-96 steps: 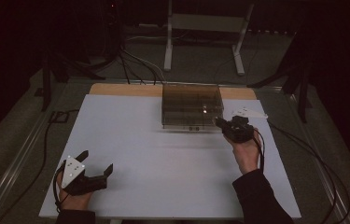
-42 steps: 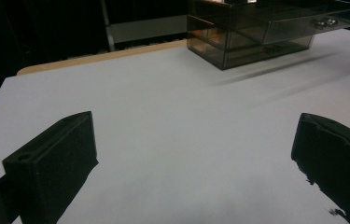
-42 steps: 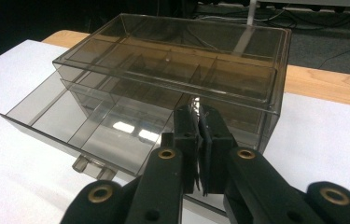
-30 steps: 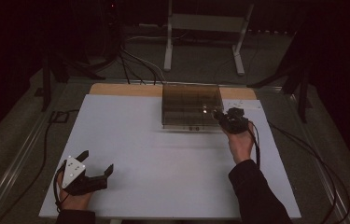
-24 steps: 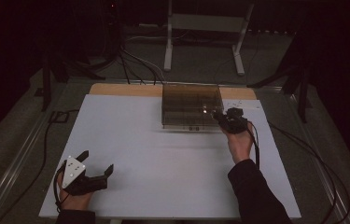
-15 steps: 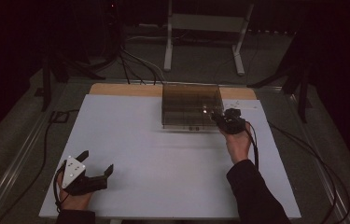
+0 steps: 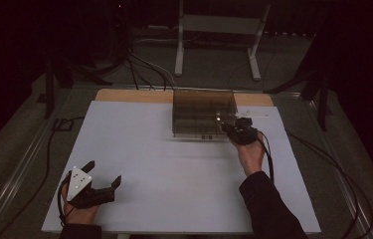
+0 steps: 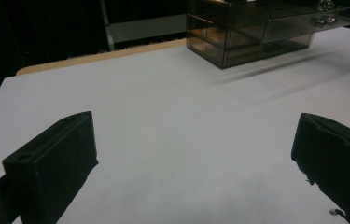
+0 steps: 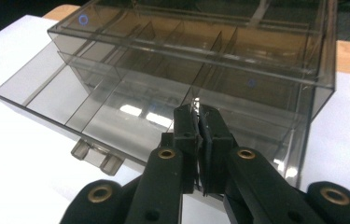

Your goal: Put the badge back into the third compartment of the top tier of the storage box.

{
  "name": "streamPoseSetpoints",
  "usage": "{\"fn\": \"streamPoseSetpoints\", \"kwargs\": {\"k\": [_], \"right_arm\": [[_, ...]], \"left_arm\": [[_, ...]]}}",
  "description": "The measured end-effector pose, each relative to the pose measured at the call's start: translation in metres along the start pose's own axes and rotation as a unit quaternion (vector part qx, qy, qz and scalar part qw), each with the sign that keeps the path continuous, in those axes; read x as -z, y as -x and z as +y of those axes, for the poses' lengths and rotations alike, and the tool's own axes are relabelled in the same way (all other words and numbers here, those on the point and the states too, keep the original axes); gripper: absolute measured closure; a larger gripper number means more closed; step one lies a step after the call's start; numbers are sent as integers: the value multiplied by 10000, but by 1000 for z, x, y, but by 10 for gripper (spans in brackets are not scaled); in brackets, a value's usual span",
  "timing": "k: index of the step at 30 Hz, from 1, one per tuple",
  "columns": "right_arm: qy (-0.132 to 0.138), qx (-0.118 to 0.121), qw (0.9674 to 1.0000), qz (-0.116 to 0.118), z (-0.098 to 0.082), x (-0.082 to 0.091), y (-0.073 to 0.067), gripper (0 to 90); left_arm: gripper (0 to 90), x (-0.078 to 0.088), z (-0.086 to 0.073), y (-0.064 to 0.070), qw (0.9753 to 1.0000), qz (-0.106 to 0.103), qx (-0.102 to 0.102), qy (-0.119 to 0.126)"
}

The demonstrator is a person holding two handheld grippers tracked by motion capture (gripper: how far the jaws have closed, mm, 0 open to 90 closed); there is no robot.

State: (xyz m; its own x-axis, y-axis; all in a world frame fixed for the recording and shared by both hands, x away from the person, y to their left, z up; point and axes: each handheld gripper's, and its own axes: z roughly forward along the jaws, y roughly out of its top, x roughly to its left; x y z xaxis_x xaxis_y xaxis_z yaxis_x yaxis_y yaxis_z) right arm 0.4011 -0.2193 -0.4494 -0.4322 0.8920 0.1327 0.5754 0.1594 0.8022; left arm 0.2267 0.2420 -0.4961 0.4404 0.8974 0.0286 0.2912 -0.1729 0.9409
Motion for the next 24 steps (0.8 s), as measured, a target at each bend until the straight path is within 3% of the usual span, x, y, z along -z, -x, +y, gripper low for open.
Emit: {"fn": "streamPoseSetpoints", "kwargs": {"k": [24], "right_arm": [[-132, -41, 9999, -41, -2, -4, 4, 864]], "left_arm": [[9, 0, 0, 0, 10000, -16, -3, -16]]}}
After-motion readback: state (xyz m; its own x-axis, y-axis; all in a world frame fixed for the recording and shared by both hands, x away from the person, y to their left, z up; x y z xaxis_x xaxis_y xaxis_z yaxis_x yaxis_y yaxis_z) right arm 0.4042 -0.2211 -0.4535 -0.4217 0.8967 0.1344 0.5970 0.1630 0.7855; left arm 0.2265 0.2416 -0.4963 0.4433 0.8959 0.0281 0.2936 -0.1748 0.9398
